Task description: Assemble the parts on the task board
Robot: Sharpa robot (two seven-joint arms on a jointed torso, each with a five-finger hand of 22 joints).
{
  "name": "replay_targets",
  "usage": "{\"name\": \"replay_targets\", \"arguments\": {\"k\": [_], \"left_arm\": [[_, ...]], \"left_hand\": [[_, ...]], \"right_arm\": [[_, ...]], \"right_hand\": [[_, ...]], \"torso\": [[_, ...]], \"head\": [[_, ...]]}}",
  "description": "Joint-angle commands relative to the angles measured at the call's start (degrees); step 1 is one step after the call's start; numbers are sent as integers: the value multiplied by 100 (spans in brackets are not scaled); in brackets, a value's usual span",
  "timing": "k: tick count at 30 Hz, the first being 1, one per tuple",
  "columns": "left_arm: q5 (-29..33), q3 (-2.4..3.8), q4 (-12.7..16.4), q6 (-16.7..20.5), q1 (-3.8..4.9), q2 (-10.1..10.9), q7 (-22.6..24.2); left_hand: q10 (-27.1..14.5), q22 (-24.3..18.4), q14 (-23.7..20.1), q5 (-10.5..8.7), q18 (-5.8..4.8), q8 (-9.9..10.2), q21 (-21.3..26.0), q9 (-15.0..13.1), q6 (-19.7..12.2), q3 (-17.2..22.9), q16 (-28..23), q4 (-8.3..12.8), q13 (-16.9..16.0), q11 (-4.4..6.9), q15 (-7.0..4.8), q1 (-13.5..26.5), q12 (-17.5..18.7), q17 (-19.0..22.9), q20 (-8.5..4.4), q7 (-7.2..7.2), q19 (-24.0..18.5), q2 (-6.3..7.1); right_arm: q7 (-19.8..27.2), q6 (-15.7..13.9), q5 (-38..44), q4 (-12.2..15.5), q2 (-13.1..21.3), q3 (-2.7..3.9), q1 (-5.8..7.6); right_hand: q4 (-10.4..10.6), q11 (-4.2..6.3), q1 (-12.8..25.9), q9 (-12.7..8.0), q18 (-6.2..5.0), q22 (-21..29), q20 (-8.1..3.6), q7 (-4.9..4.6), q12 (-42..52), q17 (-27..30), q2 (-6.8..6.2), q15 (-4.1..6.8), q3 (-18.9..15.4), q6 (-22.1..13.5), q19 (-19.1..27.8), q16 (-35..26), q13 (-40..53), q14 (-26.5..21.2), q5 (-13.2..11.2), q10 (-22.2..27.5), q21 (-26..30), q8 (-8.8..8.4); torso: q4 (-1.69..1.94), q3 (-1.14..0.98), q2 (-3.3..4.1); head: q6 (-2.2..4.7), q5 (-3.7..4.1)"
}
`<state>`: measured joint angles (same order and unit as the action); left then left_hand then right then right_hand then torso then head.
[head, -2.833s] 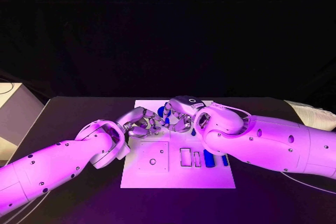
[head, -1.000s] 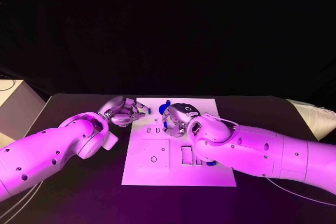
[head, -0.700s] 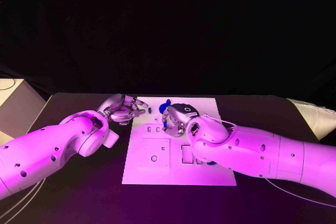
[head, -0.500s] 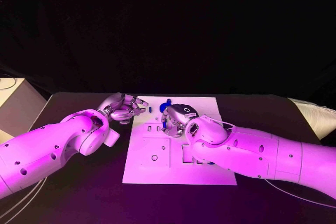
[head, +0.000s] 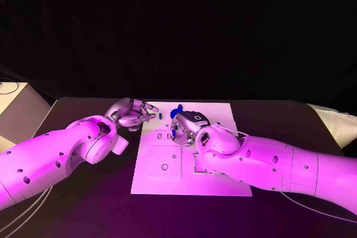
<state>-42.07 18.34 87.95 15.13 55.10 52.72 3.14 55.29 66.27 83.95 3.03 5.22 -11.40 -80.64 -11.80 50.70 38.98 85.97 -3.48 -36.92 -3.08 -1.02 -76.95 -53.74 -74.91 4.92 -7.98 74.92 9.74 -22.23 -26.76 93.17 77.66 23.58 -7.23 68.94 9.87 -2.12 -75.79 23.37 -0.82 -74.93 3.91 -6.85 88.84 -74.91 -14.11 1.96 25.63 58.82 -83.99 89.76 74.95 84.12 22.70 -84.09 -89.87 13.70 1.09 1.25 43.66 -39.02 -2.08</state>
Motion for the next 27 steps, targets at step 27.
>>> {"name": "replay_targets", "arguments": {"k": [27], "left_arm": [[77,5,15,-76,1,-11,11]], "left_hand": [[-45,11,181,5,-24,32,26,14,3,27,-23,-10,15,0,51,43,-12,-686,30,-45,-34,49]], "right_arm": [[-22,-123,222,-154,-104,-41,-90]], "right_hand": [[13,-7,-7,8,82,-1507,28,14,-9,-1509,-9,-17,20,-18,-601,24,1384,588,-20,-467,-13,16]], "torso": [[-10,-1,0]], "head": [[-49,-32]]}}
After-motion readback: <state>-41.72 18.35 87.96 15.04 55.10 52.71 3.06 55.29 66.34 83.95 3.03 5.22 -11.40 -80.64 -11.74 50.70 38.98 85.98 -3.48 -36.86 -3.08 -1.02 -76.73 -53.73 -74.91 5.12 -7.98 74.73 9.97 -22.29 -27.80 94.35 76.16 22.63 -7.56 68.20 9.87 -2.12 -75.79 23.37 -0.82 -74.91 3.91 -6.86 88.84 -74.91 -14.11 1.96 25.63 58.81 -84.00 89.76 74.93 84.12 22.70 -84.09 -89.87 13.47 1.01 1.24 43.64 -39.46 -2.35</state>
